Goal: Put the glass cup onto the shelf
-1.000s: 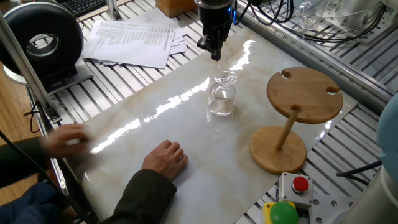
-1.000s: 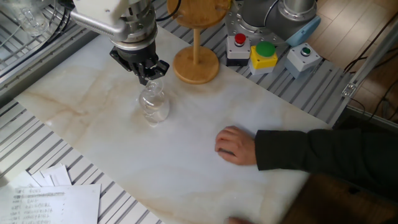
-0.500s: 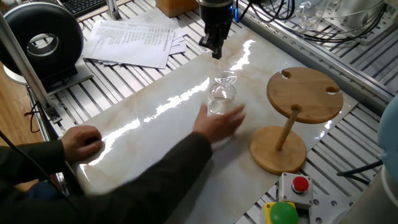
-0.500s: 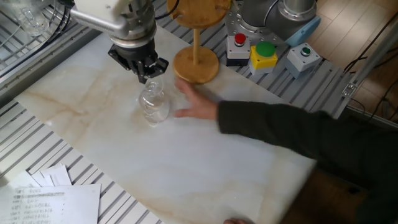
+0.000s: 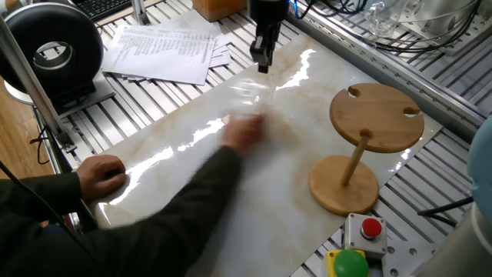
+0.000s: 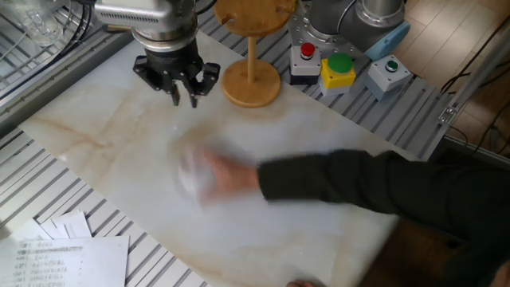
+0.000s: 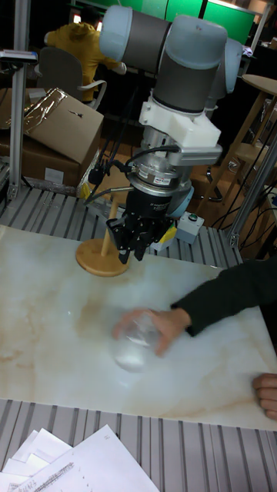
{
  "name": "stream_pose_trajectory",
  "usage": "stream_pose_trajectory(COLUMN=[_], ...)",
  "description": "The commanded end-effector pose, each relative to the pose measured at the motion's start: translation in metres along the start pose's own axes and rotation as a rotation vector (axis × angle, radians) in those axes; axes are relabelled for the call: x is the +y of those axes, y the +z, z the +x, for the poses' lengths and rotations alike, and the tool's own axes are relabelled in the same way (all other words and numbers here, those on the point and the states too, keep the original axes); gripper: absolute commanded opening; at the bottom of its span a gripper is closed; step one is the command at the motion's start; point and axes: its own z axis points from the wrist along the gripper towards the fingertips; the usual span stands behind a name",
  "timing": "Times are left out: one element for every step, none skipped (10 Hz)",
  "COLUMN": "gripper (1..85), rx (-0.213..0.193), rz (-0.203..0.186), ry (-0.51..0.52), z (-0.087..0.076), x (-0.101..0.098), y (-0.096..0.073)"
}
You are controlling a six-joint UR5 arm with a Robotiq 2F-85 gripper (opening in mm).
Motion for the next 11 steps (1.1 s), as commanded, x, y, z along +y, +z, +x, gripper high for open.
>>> stream_pose_trajectory(gripper=[85.0,85.0,85.0,80.0,53.0,22.3,1.0,1.0,1.0,1.0,1.0], rx=[0.008,0.025,0.021,-0.001,-0.017,-0.011,-0.048,-0.017,-0.017,-0.023,-0.022], rz=[0.011,0.046,0.065,0.060,0.040,-0.001,-0.020,-0.062,-0.047,-0.021,-0.022], ry=[-0.100,-0.114,-0.124,-0.108,-0.051,0.027,0.130,0.161,0.174,0.183,0.195], z=[-0.020,-0.027,-0.040,-0.057,-0.073,-0.085,-0.106,-0.105,-0.107,-0.108,-0.106], x=[0.002,-0.003,-0.003,0.003,0.015,0.036,0.053,0.077,0.083,0.082,0.086], y=[-0.008,-0.008,-0.005,0.001,0.004,0.004,0.000,-0.005,-0.005,0.000,0.004])
